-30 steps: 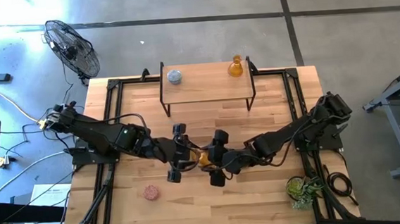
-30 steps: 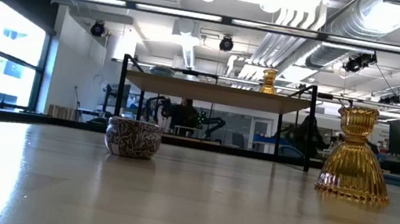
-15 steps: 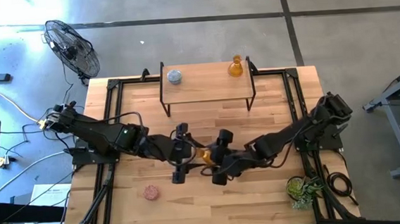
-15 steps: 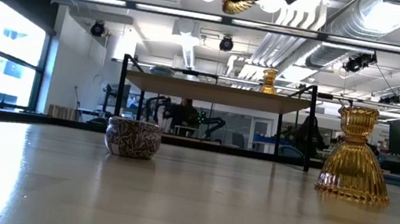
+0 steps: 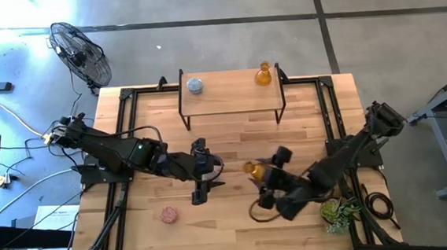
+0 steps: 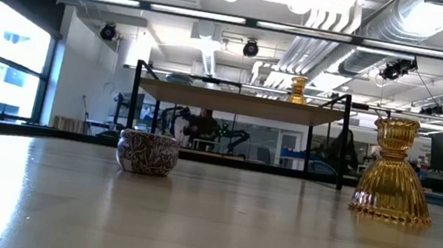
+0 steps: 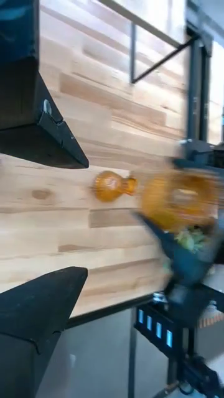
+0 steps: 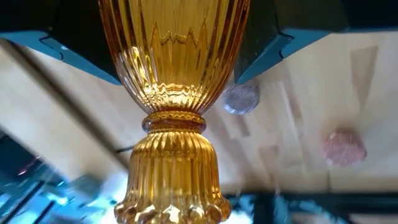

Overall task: Pick & Place candle stick holders
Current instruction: Put the left orange candle holder on the shelf

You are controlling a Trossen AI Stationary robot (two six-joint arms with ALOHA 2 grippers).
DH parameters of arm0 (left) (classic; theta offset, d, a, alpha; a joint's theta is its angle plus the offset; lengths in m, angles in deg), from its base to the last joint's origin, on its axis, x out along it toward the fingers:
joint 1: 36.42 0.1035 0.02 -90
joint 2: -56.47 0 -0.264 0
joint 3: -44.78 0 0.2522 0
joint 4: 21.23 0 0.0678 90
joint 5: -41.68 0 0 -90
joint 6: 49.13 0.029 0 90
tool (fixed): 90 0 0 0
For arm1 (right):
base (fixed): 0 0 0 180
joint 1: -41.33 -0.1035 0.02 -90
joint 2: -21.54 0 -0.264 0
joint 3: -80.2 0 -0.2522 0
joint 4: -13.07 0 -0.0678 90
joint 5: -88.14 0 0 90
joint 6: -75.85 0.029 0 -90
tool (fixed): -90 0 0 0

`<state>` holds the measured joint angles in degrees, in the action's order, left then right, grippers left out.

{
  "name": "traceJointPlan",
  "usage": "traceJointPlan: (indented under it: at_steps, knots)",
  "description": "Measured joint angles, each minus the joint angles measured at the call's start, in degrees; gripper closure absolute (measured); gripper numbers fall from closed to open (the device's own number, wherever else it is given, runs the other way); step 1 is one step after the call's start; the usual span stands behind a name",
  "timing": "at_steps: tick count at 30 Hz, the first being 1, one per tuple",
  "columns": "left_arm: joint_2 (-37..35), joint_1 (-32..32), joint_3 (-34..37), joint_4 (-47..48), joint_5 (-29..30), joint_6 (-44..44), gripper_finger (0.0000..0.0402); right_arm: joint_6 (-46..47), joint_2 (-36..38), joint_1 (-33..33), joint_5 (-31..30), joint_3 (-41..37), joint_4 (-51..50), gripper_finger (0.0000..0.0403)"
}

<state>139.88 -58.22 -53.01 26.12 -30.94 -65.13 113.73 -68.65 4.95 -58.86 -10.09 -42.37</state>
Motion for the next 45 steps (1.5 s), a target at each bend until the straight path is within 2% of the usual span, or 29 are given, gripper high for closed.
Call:
traceJointPlan:
  at_steps: [6, 8, 14, 20, 26, 34, 37, 41, 45]
  knots:
    - [-0.1, 0.0, 1.3, 2.6, 0.1, -2.4, 0.0133, 9.7, 5.8, -6.8, -16.0, 0.0, -9.6, 0.0126]
    - [0.0, 0.0, 2.5, 3.0, 0.1, -2.6, 0.0133, 12.8, 7.4, -8.2, -19.3, 0.0, -12.6, 0.0126]
    - [0.0, 0.0, 7.0, 2.8, 0.1, -5.2, 0.0133, 20.0, 11.6, -9.3, -24.8, 0.0, -21.5, 0.0126]
    - [0.0, 0.0, 11.4, 2.4, 0.1, -7.3, 0.0133, 29.2, 16.8, -4.9, -29.7, 0.0, -30.9, 0.0126]
    - [0.0, 0.0, 13.8, 2.0, 0.2, -8.3, 0.0133, 31.1, 19.8, 3.4, -28.0, 0.0, -31.9, 0.0126]
    - [0.0, 0.0, 14.5, 3.1, -0.1, -8.3, 0.0133, 26.5, 19.3, 13.3, -18.9, 0.0, -29.1, 0.0126]
    - [0.0, 0.0, 14.5, 3.1, -0.3, -8.3, 0.0133, 20.2, 19.3, 14.9, -17.0, 0.0, -23.0, 0.0126]
    - [0.0, 0.0, 14.5, 3.6, -0.3, -8.6, 0.0133, 7.5, 19.3, 16.9, -13.4, 0.0, -10.4, 0.0126]
    - [0.0, 0.0, 14.5, 4.0, -0.3, -8.7, 0.0133, -7.2, 18.6, 19.8, -6.1, 0.0, 5.1, 0.0126]
